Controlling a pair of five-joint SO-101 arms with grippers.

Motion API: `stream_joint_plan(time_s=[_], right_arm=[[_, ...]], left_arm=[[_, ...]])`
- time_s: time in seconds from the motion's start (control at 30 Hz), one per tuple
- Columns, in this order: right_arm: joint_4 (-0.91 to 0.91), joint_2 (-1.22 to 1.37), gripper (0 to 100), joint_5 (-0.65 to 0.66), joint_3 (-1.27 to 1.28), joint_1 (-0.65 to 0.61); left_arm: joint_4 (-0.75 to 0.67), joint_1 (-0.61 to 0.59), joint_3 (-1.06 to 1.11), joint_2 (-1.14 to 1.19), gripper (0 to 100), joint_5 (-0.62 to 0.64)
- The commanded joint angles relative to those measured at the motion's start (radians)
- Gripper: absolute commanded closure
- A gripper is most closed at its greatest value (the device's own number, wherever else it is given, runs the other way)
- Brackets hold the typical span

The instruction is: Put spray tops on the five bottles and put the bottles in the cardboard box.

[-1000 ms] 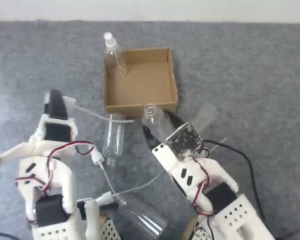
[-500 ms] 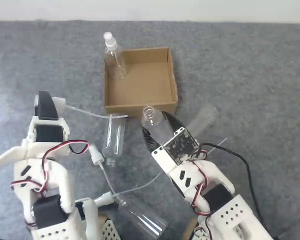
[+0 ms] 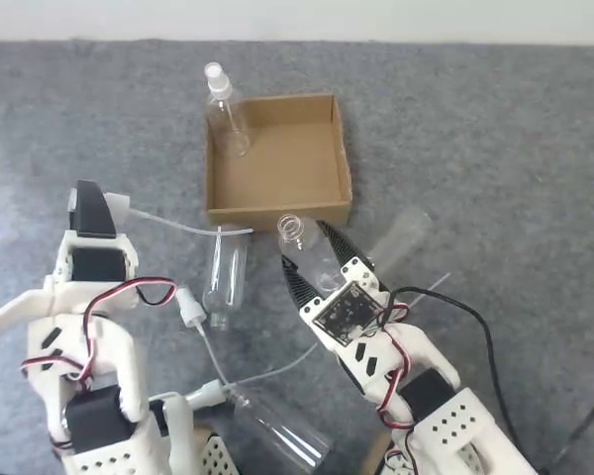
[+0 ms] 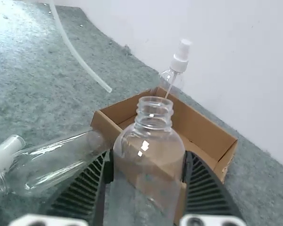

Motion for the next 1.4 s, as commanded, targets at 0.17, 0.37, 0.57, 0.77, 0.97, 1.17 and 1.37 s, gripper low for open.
stream_joint_plan(time_s=[0.17,0.37,0.57,0.77,0.97,1.17,1.37], right_arm=[[-0.019,-0.022,90.5,0.158,0.035,-0.073],[-0.019,-0.015,90.5,0.164,0.041,-0.074],[-0.027,-0.022,90.5,0.164,0.064,-0.074],[-0.024,-0.022,90.5,0.164,0.066,-0.076],[-0.021,-0.021,90.5,0.164,0.066,-0.076],[-0.019,-0.022,90.5,0.164,0.066,-0.076],[-0.019,-0.022,90.5,0.164,0.066,-0.076]], left_arm=[[-0.023,0.003,-0.012,-0.015,99,0.011],[-0.02,0.003,-0.01,-0.017,99,0.011],[0.068,0.006,-0.039,-0.08,99,0.011],[0.109,0.08,0.001,-0.256,99,0.005],[0.094,0.083,-0.001,-0.216,99,0.005],[0.092,0.084,0.005,-0.216,99,-0.011],[0.069,0.086,0.036,-0.216,99,-0.038]])
